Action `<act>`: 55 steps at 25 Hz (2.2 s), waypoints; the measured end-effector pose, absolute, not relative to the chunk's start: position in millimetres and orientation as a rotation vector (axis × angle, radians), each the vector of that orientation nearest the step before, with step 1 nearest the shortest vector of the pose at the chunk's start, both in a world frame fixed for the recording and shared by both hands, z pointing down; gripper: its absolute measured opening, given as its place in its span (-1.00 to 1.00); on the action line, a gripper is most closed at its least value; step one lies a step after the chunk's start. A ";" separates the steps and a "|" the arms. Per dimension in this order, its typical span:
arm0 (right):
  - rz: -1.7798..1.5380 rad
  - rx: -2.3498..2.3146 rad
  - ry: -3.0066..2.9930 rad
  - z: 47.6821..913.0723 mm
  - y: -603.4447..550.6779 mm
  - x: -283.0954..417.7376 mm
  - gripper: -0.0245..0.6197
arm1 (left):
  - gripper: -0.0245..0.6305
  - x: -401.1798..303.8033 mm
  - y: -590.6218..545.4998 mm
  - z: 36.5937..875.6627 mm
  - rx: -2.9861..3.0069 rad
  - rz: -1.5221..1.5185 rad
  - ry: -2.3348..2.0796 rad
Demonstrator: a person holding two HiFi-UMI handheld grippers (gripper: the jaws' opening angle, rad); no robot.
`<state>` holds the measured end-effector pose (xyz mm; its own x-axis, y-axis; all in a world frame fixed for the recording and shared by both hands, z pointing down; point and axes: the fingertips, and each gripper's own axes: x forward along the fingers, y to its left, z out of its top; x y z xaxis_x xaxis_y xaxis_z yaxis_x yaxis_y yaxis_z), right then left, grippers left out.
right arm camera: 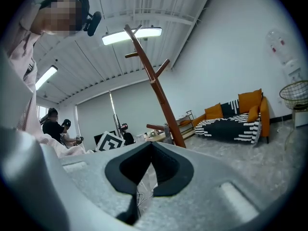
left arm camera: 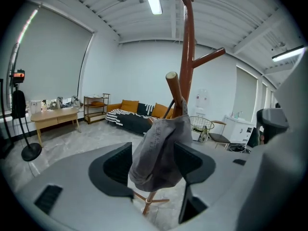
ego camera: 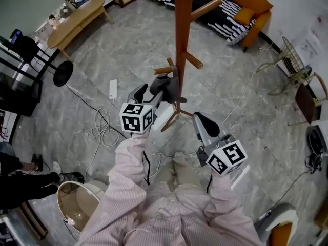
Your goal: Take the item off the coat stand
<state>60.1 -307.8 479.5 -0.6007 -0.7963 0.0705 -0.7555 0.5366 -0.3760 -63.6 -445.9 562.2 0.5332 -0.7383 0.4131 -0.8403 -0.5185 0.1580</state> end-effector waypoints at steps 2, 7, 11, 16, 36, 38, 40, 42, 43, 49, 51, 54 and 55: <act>-0.563 -1.343 2.655 478.6 -310.4 60.5 -0.91 | -0.16 -59.9 -450.5 563.9 2.449 0.425 -1.294; -0.565 -1.334 2.668 480.6 -311.5 57.9 -0.91 | -0.65 -54.3 -455.3 566.6 2.467 0.435 -1.267; -0.575 -1.334 2.658 483.6 -312.5 58.8 -0.91 | -0.72 -55.3 -455.9 567.3 2.477 0.455 -1.279; -0.564 -1.326 2.665 478.7 -314.0 56.3 -0.91 | -0.74 -57.8 -455.4 557.0 2.467 0.414 -1.286; -0.485 -1.290 2.689 455.2 -321.0 53.5 -0.91 | -0.75 -66.5 -442.2 516.1 2.464 0.371 -1.321; -0.470 -1.282 2.700 453.8 -321.4 54.0 -0.91 | -0.75 -68.0 -440.3 512.4 2.460 0.359 -1.328; -0.464 -1.279 2.702 452.0 -322.1 53.7 -0.91 | -0.75 -70.7 -438.1 508.7 2.458 0.347 -1.334; -0.462 -1.280 2.701 449.4 -322.7 51.9 -0.91 | -0.75 -75.2 -435.7 504.2 2.457 0.335 -1.342; -0.457 -1.277 2.702 447.6 -323.2 50.7 -0.91 | -0.75 -77.3 -434.6 501.8 2.456 0.329 -1.346; -0.437 -1.263 2.708 439.8 -323.4 46.5 -0.91 | -0.75 -85.2 -426.0 488.8 2.458 0.294 -1.367; -0.428 -1.258 2.712 438.4 -323.7 45.1 -0.91 | -0.75 -88.7 -422.4 485.8 2.456 0.282 -1.375; -0.412 -1.253 2.718 435.2 -323.6 44.9 -0.91 | -0.75 -94.2 -416.1 480.5 2.450 0.261 -1.386; -0.407 -1.252 2.719 433.6 -323.4 45.3 -0.91 | -0.75 -95.6 -414.3 478.4 2.449 0.258 -1.390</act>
